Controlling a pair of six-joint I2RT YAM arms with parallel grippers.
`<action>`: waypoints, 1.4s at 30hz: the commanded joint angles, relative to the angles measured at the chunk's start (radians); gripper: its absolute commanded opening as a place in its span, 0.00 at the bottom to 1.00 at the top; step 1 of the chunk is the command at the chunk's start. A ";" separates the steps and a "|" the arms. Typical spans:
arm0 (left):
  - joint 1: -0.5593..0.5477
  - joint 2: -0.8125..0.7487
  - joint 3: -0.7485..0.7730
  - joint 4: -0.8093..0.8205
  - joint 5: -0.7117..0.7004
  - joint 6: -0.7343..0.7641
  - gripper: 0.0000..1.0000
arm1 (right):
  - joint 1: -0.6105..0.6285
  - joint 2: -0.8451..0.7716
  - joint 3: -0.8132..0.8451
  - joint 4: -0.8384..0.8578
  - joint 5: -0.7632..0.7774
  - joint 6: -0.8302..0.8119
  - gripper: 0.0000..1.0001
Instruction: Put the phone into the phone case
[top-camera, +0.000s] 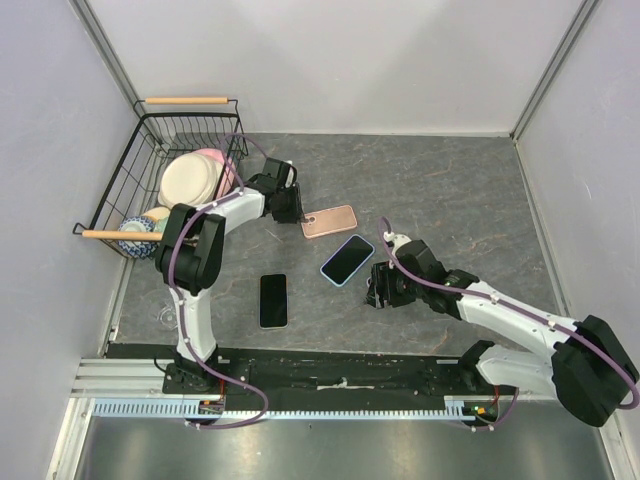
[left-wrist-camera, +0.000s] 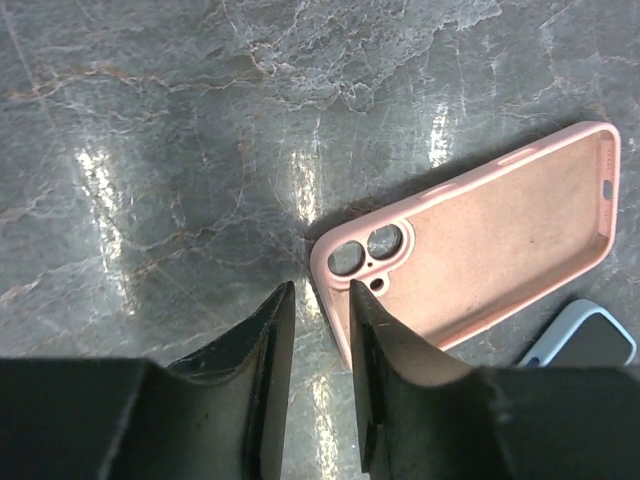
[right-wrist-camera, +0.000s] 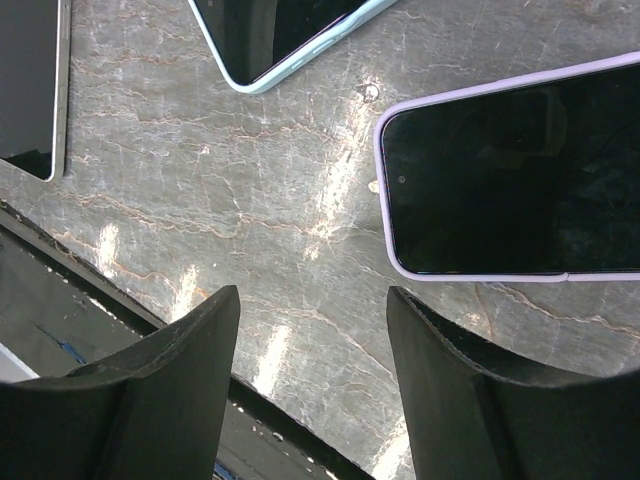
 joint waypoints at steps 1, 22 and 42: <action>-0.001 0.050 0.051 -0.003 0.028 0.055 0.33 | -0.002 0.023 0.022 0.049 0.003 -0.021 0.67; -0.004 -0.217 -0.155 0.076 0.120 -0.009 0.02 | -0.005 0.034 0.025 0.053 0.015 -0.017 0.67; -0.209 -0.780 -0.754 0.020 0.023 -0.239 0.02 | -0.005 -0.059 0.059 -0.011 0.074 -0.009 0.69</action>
